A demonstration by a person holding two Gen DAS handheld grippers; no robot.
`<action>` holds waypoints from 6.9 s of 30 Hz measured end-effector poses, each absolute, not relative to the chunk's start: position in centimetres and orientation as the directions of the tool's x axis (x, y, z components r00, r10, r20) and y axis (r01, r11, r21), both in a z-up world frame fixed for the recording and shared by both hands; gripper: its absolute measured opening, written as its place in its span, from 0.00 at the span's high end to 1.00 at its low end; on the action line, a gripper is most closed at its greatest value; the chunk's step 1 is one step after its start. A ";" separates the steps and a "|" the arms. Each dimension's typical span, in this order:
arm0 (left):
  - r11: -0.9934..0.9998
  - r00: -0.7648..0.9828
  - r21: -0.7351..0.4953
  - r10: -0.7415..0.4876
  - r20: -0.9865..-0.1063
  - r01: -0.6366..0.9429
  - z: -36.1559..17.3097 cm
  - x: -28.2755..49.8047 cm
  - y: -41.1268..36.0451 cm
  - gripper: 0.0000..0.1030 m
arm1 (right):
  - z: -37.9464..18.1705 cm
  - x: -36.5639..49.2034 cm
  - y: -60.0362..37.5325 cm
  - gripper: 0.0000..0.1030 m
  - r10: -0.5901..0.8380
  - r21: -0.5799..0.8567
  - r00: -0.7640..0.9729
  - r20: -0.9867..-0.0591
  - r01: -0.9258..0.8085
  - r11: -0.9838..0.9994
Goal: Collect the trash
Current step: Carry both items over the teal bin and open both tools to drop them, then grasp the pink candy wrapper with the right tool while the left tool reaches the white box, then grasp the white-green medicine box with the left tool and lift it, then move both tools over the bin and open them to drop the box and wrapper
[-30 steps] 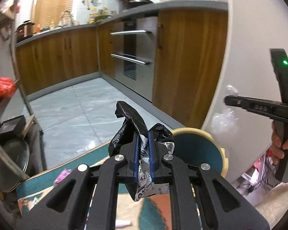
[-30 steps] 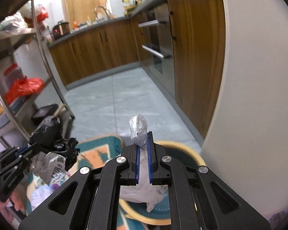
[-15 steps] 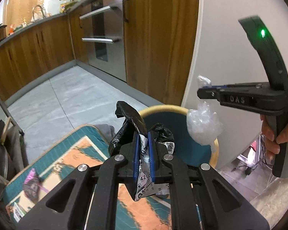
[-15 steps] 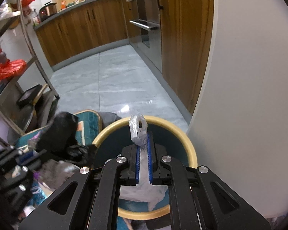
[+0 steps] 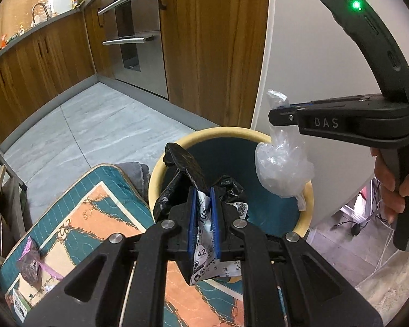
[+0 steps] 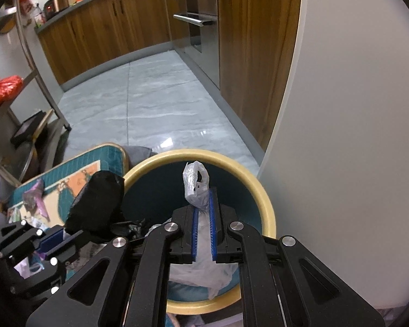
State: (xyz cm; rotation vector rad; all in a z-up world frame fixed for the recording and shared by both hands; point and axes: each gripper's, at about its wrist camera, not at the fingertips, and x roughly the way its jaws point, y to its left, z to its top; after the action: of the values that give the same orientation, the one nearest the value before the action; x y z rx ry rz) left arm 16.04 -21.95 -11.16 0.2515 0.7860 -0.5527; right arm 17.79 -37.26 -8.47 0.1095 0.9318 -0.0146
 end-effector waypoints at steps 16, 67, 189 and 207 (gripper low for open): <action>0.872 0.665 0.017 -0.361 -0.654 0.490 -7.2 13.8 -17.7 0.44 | -3.4 15.9 -36.1 0.24 0.045 0.126 0.709 -0.703 0.062 0.990; 0.940 0.485 -0.054 0.125 -0.866 -0.338 -16.3 15.2 15.9 0.06 | -10.5 24.8 -2.6 0.05 0.327 0.167 0.522 -0.788 -0.329 0.929; 0.897 0.578 -0.176 -0.401 -0.711 0.406 -7.8 16.2 -15.0 0.83 | -5.7 16.7 -35.8 0.89 0.030 0.106 0.607 -0.794 0.090 0.990; 0.878 0.519 -0.117 -0.377 -0.767 0.465 -11.9 16.8 -20.1 0.51 | -6.8 16.9 -35.9 0.79 -0.048 0.011 0.596 -0.802 0.095 0.995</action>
State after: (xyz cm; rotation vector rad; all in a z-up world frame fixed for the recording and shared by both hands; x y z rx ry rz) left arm 16.84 -20.08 -11.86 0.1076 0.8927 -0.5059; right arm 16.85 -35.95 -6.77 0.0544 0.9291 -0.0827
